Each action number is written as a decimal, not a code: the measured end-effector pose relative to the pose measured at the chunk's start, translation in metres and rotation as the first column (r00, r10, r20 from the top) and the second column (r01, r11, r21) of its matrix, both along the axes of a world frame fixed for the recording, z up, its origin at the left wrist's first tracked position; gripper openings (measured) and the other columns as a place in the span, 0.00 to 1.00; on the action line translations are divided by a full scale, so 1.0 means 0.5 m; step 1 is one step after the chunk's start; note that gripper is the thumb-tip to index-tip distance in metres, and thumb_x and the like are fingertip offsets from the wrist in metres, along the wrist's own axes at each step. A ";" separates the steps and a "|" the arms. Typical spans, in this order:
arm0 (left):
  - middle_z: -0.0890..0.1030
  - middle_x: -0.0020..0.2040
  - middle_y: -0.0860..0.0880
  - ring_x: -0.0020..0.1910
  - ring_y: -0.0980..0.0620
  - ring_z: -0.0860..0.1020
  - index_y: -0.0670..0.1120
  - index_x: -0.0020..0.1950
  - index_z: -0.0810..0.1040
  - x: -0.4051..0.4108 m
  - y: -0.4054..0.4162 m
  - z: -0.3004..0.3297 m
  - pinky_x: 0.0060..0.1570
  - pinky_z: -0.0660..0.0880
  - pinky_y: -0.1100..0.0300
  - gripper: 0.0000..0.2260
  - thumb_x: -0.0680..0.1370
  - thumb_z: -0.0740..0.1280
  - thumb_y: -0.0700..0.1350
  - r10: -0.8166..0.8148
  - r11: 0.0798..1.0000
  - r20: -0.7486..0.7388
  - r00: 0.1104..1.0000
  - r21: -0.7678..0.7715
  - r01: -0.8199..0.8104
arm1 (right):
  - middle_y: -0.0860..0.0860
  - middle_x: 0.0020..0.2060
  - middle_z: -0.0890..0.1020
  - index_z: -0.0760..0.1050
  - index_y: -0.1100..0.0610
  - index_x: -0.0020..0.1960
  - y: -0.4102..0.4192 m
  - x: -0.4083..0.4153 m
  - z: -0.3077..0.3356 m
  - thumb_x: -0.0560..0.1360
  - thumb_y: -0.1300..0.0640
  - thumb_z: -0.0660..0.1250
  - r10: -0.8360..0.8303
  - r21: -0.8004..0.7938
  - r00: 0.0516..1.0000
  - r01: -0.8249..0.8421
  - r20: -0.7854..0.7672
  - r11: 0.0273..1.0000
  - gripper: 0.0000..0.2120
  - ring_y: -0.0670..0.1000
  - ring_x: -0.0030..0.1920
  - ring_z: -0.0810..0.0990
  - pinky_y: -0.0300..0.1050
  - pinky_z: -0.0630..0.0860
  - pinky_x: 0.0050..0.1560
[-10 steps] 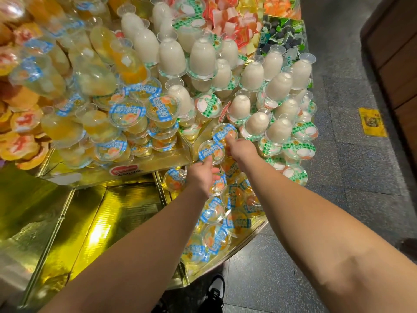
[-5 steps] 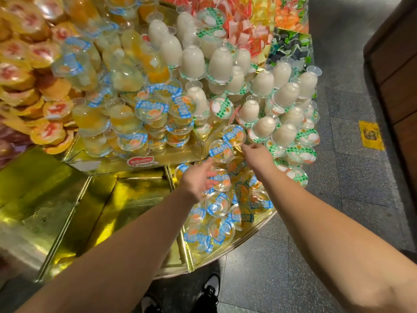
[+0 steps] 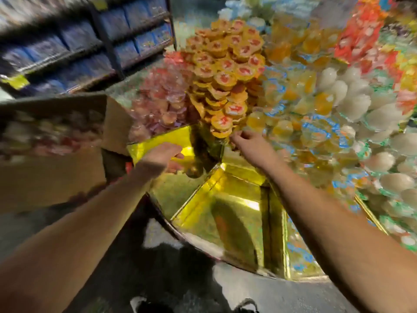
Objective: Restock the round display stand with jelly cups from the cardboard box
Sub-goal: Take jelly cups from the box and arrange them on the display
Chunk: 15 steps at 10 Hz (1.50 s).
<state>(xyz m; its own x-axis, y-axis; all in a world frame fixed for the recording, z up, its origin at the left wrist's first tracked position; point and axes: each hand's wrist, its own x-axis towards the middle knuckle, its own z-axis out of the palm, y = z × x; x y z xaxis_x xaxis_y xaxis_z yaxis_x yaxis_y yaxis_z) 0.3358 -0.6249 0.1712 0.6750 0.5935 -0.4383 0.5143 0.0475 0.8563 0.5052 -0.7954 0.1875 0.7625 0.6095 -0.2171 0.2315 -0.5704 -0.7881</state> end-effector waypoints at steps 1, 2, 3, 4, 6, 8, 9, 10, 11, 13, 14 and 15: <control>0.76 0.40 0.48 0.19 0.61 0.74 0.45 0.51 0.73 -0.158 0.150 0.037 0.22 0.69 0.68 0.04 0.84 0.60 0.42 0.125 0.991 -0.019 0.992 0.044 -0.124 | 0.54 0.48 0.83 0.77 0.56 0.51 0.205 -0.143 0.017 0.79 0.49 0.63 0.155 0.026 0.988 -0.155 0.019 0.988 0.11 0.53 0.48 0.80 0.46 0.73 0.49; 0.74 0.37 0.45 0.19 0.59 0.73 0.41 0.52 0.71 -0.323 0.292 0.057 0.17 0.67 0.69 0.05 0.85 0.58 0.41 0.190 0.979 -0.071 0.979 0.085 -0.183 | 0.56 0.46 0.85 0.75 0.54 0.44 0.396 -0.286 0.017 0.79 0.50 0.64 0.301 0.025 0.953 -0.302 0.019 0.953 0.09 0.56 0.50 0.83 0.50 0.76 0.50; 0.77 0.46 0.43 0.32 0.54 0.76 0.43 0.54 0.74 -0.496 0.429 0.026 0.26 0.73 0.66 0.06 0.83 0.61 0.44 0.219 0.969 -0.105 0.970 0.137 -0.204 | 0.57 0.44 0.82 0.77 0.60 0.46 0.549 -0.411 0.006 0.79 0.54 0.64 0.416 0.007 0.907 -0.417 0.058 0.909 0.09 0.57 0.47 0.81 0.50 0.68 0.45; 0.78 0.47 0.48 0.37 0.56 0.76 0.48 0.55 0.76 -0.595 0.507 0.010 0.33 0.73 0.63 0.05 0.82 0.63 0.47 0.275 0.938 -0.142 0.951 0.257 -0.233 | 0.52 0.44 0.77 0.75 0.58 0.50 0.658 -0.506 -0.012 0.80 0.52 0.64 0.524 -0.114 0.845 -0.513 0.111 0.851 0.09 0.52 0.47 0.75 0.44 0.61 0.42; 0.77 0.59 0.47 0.55 0.51 0.75 0.44 0.63 0.76 -0.706 0.666 -0.041 0.53 0.70 0.60 0.11 0.83 0.62 0.47 0.242 0.921 -0.345 0.907 0.376 -0.103 | 0.51 0.48 0.80 0.75 0.52 0.55 0.838 -0.589 -0.080 0.81 0.48 0.62 0.648 -0.260 0.754 -0.609 0.106 0.750 0.09 0.53 0.47 0.78 0.43 0.69 0.44; 0.76 0.57 0.49 0.53 0.52 0.74 0.46 0.62 0.75 -0.730 0.846 -0.090 0.52 0.69 0.58 0.10 0.83 0.61 0.47 0.359 0.918 -0.380 0.853 0.311 -0.248 | 0.49 0.54 0.79 0.73 0.50 0.64 1.029 -0.581 -0.163 0.81 0.49 0.62 0.667 -0.331 0.742 -0.614 0.068 0.716 0.13 0.44 0.45 0.77 0.38 0.71 0.42; 0.77 0.62 0.45 0.59 0.47 0.74 0.44 0.65 0.74 -0.718 0.961 -0.118 0.57 0.71 0.54 0.13 0.83 0.61 0.47 0.400 0.903 -0.423 0.813 0.333 -0.271 | 0.52 0.62 0.78 0.69 0.52 0.72 1.148 -0.556 -0.216 0.81 0.48 0.61 0.656 -0.377 0.754 -0.601 0.024 0.705 0.21 0.51 0.57 0.79 0.42 0.74 0.52; 0.75 0.65 0.43 0.64 0.43 0.73 0.45 0.70 0.72 -0.705 1.078 -0.149 0.61 0.71 0.50 0.17 0.82 0.61 0.49 0.422 0.903 -0.474 0.773 0.299 -0.309 | 0.54 0.62 0.79 0.68 0.54 0.72 1.272 -0.531 -0.275 0.81 0.48 0.61 0.652 -0.451 0.758 -0.590 -0.023 0.670 0.21 0.54 0.58 0.79 0.46 0.76 0.56; 0.77 0.63 0.45 0.58 0.46 0.75 0.46 0.69 0.72 -0.687 1.193 -0.189 0.53 0.71 0.53 0.17 0.82 0.62 0.49 0.424 0.904 -0.515 0.745 0.294 -0.311 | 0.55 0.60 0.79 0.69 0.55 0.71 1.383 -0.515 -0.323 0.81 0.47 0.61 0.656 -0.519 0.753 -0.580 -0.048 0.628 0.21 0.54 0.56 0.79 0.45 0.76 0.52; 0.71 0.68 0.44 0.64 0.44 0.73 0.44 0.71 0.68 -0.623 1.405 -0.296 0.62 0.74 0.48 0.21 0.80 0.63 0.49 0.424 0.892 -0.580 0.695 0.403 -0.207 | 0.54 0.65 0.74 0.66 0.52 0.72 1.546 -0.487 -0.442 0.72 0.42 0.68 0.629 -0.566 0.774 -0.554 -0.078 0.611 0.32 0.53 0.57 0.75 0.48 0.78 0.51; 0.64 0.74 0.43 0.73 0.43 0.64 0.43 0.76 0.61 -0.575 1.468 -0.348 0.68 0.67 0.47 0.29 0.79 0.66 0.53 0.395 0.892 -0.595 0.700 0.431 -0.137 | 0.55 0.73 0.67 0.59 0.54 0.78 1.588 -0.491 -0.497 0.73 0.37 0.68 0.685 -0.649 0.728 -0.535 -0.029 0.541 0.41 0.58 0.71 0.68 0.56 0.70 0.69; 0.63 0.75 0.44 0.74 0.43 0.62 0.44 0.78 0.58 -0.540 1.512 -0.397 0.71 0.63 0.48 0.34 0.78 0.69 0.55 0.383 0.885 -0.600 0.702 0.456 -0.092 | 0.54 0.76 0.62 0.55 0.53 0.79 1.613 -0.501 -0.542 0.73 0.36 0.68 0.700 -0.638 0.712 -0.566 -0.060 0.522 0.43 0.58 0.72 0.67 0.57 0.68 0.70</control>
<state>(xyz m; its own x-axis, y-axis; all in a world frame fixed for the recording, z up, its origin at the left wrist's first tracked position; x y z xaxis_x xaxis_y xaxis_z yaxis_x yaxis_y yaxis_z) 0.0657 0.1310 -0.0274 0.1102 0.8998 -0.4222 0.9612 0.0116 0.2756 0.2544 0.0111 -0.0835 0.2882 0.7455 -0.6010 0.8151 -0.5204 -0.2547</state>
